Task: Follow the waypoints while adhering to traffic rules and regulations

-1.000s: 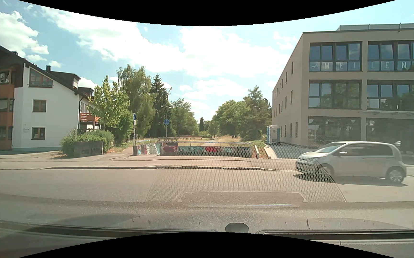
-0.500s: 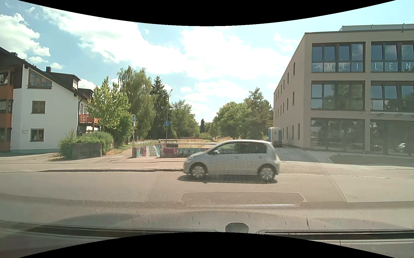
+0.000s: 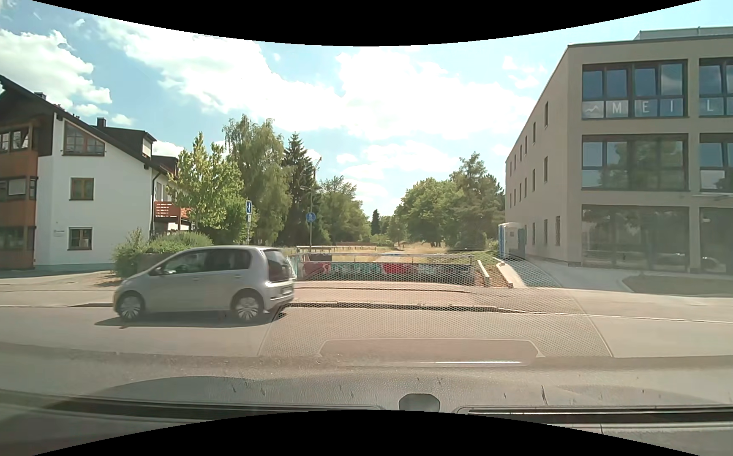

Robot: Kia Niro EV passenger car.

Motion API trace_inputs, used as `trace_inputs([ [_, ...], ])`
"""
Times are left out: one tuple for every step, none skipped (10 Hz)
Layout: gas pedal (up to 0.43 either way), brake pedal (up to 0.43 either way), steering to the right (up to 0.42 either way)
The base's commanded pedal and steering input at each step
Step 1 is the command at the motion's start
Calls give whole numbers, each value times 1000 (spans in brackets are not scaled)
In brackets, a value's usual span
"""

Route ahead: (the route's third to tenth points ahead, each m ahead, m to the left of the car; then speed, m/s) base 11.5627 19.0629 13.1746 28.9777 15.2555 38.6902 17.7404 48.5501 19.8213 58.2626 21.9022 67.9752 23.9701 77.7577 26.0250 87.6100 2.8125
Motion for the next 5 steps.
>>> trace_inputs([
  [390, 6, -413],
  [358, 6, -436],
  [358, 6, -456],
  [358, 6, -472],
  [339, 6, -479],
])
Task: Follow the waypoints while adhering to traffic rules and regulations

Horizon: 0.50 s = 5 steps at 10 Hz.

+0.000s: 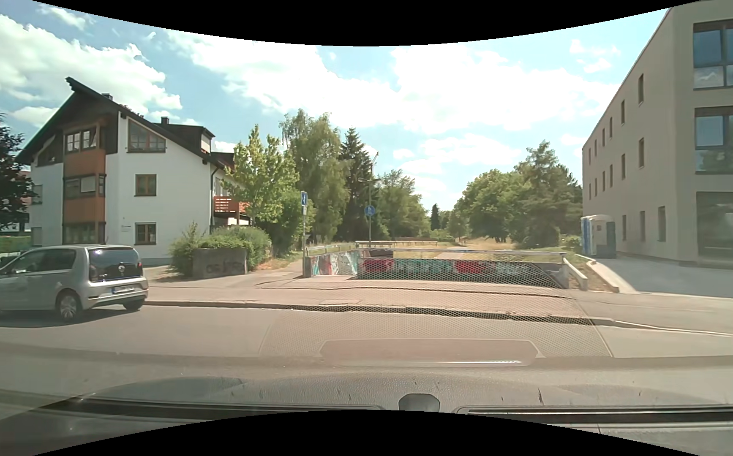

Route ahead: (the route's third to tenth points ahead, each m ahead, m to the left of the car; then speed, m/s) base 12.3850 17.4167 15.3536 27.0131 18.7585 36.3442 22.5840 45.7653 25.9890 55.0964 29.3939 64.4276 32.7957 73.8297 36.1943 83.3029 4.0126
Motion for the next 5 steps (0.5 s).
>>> trace_inputs([
  [311, 6, -479],
  [287, 6, -476],
  [268, 6, -473],
  [240, 6, -473],
  [209, 6, -479],
])
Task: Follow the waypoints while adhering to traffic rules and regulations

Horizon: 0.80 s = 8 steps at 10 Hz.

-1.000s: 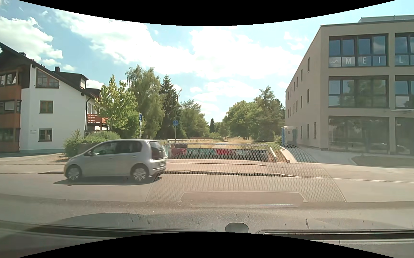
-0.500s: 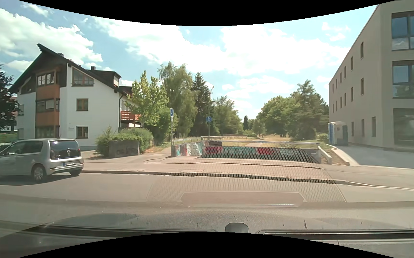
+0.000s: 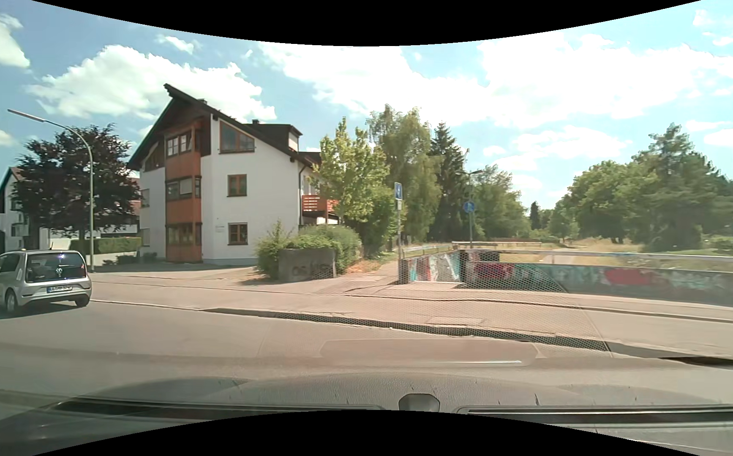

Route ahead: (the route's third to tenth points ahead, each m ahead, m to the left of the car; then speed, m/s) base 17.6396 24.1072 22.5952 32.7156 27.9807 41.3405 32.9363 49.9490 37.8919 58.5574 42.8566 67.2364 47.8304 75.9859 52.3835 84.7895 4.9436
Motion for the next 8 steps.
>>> trace_inputs([
  [197, 6, -490],
  [197, 6, -493],
  [197, 6, -492],
  [189, 6, -488],
  [189, 6, -485],
  [189, 6, -479],
  [189, 6, -473],
  [169, 6, -465],
])
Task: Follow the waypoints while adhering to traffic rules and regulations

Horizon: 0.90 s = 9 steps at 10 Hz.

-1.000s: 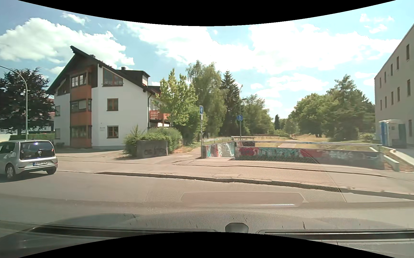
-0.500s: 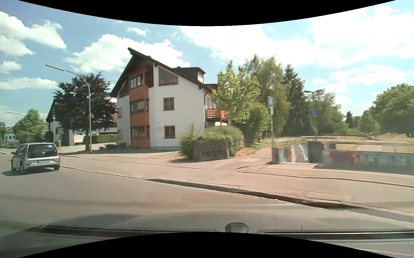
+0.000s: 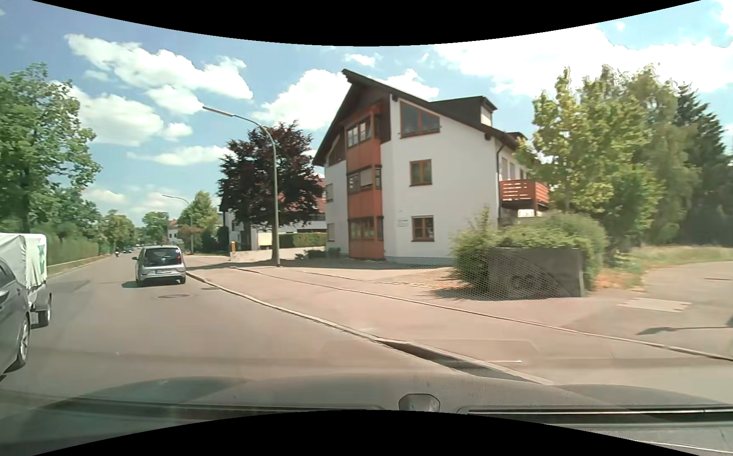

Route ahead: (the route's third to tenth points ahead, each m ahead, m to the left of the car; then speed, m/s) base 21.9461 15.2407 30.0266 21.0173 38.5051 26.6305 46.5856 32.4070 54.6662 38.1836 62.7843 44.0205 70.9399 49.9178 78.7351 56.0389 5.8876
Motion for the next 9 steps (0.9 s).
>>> trace_inputs([
  [157, 6, -449],
  [157, 6, -430],
  [157, 6, -413],
  [157, 6, -391],
  [157, 6, -370],
  [157, 6, -350],
  [169, 6, -318],
  [177, 6, -279],
  [177, 6, -237],
])
